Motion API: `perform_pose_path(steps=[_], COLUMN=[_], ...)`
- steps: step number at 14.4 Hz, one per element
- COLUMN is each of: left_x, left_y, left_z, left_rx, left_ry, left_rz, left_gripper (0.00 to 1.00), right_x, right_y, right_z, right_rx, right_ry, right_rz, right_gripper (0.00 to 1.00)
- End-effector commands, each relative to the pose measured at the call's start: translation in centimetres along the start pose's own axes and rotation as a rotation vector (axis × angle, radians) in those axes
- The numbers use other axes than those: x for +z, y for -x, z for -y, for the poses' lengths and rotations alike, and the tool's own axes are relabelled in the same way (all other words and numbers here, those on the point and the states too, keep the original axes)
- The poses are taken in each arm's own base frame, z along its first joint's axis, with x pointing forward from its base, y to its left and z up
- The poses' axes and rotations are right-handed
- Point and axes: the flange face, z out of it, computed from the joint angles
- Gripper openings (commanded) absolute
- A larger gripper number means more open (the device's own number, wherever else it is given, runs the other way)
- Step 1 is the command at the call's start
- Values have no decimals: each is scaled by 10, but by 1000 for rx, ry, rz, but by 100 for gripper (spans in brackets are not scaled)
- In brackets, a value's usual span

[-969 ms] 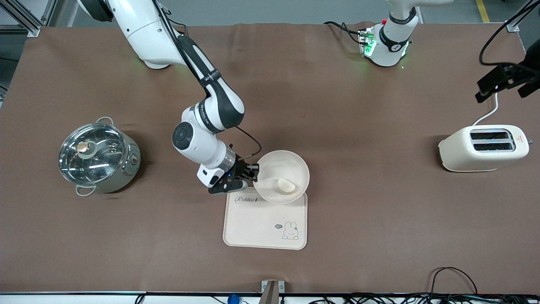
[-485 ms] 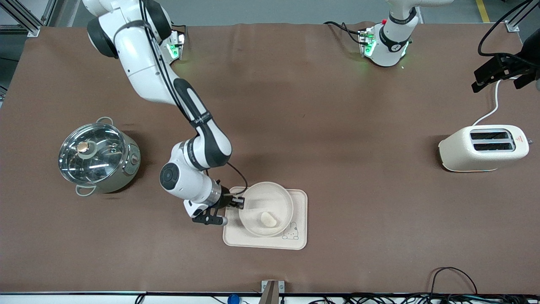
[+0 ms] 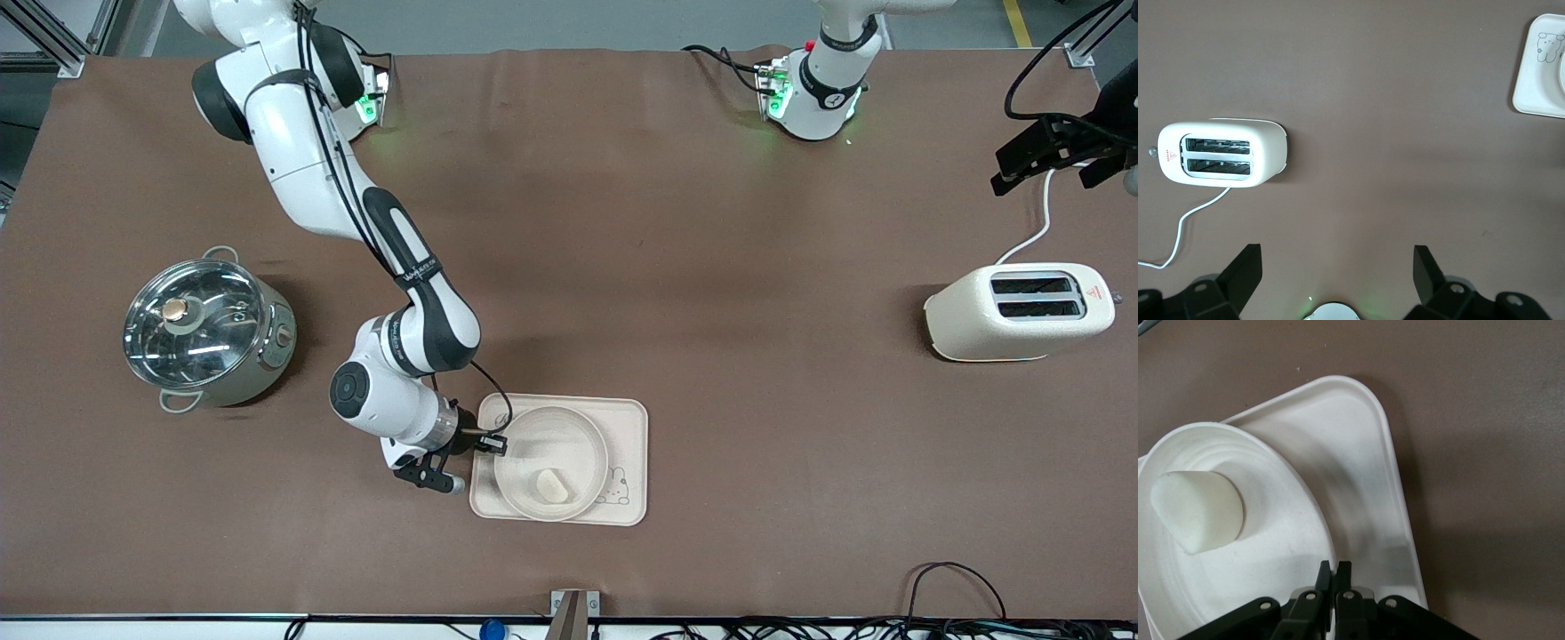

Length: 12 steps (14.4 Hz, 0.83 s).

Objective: Place bun in plate and plate on tray
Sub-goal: 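Lower the plate onto the Rabbit tray with the right gripper, then open the right gripper to release the plate on the tray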

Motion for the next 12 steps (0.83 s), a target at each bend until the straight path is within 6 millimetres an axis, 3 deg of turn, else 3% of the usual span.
perform_pose_path(steps=[1,2,7,12], left_x=[-5,-4,-6,-8], left_y=[3,2,3,5], left_z=[2,2,4,6], left_rx=[7,7,4,2], left_ry=[14,14,13,15], left_rz=[-5,-5,-10,-11], left_gripper=[100,100,100,100], right_x=[0,-2,-14,-23], right_y=[-5,-8,-14,-11], right_z=[-1,-5,-11,-15], right_rx=[22,30,34,60], right_ry=[-18,-17,-24,-25], right_rz=[11,20,30,57], right_gripper=[51,72,100,100])
